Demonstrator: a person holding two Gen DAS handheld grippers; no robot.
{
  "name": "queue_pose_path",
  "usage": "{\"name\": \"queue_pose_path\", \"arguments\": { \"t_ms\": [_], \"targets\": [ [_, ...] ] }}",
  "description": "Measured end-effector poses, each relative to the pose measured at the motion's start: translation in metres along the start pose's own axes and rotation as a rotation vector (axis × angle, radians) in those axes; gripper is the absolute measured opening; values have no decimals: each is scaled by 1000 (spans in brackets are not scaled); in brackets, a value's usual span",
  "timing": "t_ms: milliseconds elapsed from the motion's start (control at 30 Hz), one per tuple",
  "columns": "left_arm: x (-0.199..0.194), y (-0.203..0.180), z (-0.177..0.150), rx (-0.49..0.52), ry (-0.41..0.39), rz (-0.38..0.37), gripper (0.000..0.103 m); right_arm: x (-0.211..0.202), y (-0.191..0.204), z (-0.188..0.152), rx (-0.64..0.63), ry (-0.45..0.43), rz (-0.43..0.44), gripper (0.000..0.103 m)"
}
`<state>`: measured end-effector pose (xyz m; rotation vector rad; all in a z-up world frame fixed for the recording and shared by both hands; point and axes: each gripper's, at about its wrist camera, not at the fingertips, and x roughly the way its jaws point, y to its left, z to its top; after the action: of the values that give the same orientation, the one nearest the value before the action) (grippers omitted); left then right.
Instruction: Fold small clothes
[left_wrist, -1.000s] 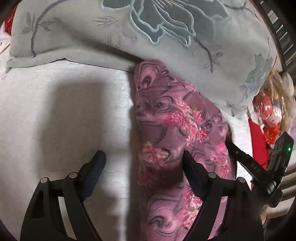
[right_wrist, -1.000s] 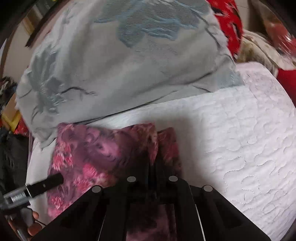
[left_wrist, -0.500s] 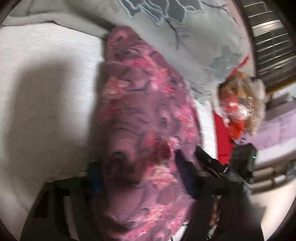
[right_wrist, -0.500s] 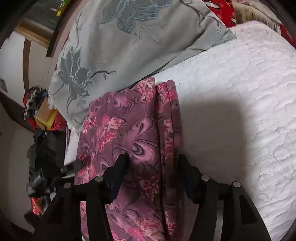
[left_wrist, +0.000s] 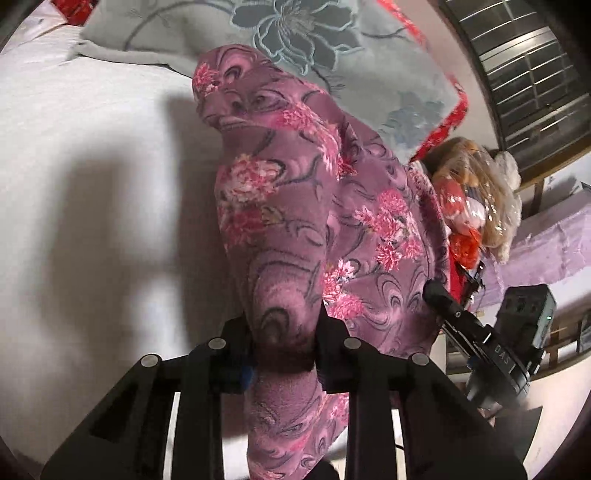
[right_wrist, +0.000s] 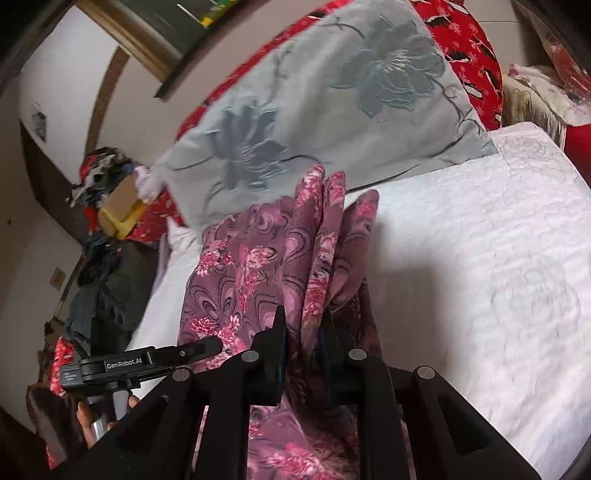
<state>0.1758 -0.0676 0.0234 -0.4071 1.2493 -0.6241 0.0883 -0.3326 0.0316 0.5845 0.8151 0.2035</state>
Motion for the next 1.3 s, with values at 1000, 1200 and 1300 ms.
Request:
{"name": "queue_pose_path", "arguments": {
  "t_ms": [1000,1200,1300],
  "targets": [
    [3,47,6,-58,-104,200,44,96,6,-24,38,179,-126,10],
    [34,65,22,-28,-89,364,64,120,1,-14,-40,131,-177,13],
    [14,59,20,-23,-116,340,63,117,-9,-14,3,137,-186,28]
  ]
}}
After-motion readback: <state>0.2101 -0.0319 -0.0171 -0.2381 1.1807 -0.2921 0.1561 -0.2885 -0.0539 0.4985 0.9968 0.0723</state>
